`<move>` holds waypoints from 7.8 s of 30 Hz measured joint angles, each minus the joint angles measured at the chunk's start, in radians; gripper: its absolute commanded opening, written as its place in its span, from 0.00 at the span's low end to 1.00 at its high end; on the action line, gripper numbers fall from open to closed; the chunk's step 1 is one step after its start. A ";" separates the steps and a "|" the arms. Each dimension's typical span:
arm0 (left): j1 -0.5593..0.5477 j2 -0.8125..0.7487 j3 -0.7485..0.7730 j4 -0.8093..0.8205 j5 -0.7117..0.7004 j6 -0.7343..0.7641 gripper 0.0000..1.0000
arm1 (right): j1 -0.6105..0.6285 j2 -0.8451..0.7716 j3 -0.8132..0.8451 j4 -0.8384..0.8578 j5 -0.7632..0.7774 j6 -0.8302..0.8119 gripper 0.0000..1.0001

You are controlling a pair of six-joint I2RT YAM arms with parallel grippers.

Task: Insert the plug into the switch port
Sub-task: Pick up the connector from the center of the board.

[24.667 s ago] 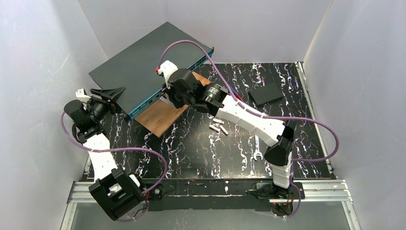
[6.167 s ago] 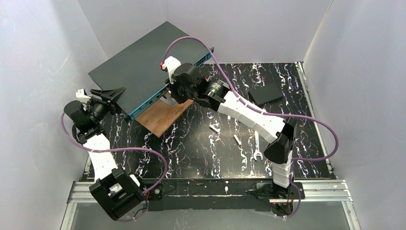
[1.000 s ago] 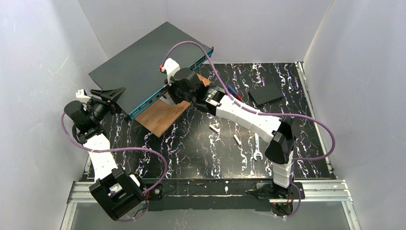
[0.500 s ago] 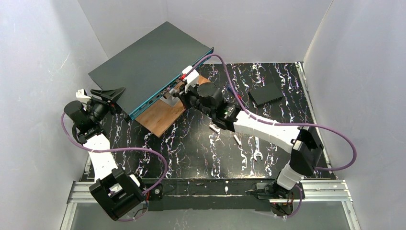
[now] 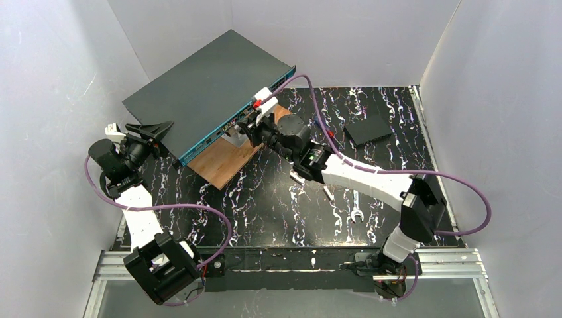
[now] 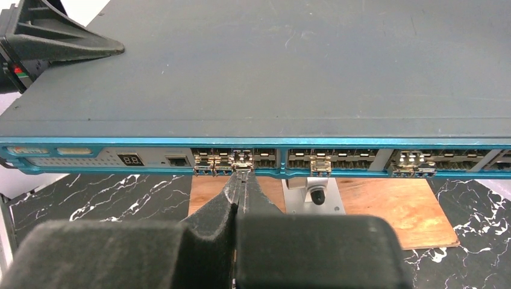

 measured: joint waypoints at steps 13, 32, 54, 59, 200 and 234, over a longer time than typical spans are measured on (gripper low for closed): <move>0.000 0.000 0.000 0.000 0.001 0.000 0.00 | 0.000 0.065 0.001 -0.002 -0.014 0.001 0.01; 0.000 0.000 0.000 0.000 0.002 0.000 0.00 | 0.000 0.067 0.004 0.047 -0.003 0.004 0.01; 0.000 0.000 0.000 0.002 -0.001 0.001 0.00 | 0.000 0.085 0.009 0.061 0.016 0.006 0.01; 0.000 0.000 0.000 0.003 -0.005 0.000 0.00 | 0.000 0.098 0.025 0.058 0.018 0.007 0.01; -0.365 -0.248 0.756 -1.252 -0.687 0.892 0.90 | -0.328 -0.314 -0.636 -0.674 -0.016 0.290 0.74; -1.152 0.032 0.714 -1.064 -0.704 0.814 0.83 | -0.333 -0.408 -0.762 -0.613 -0.054 0.282 0.01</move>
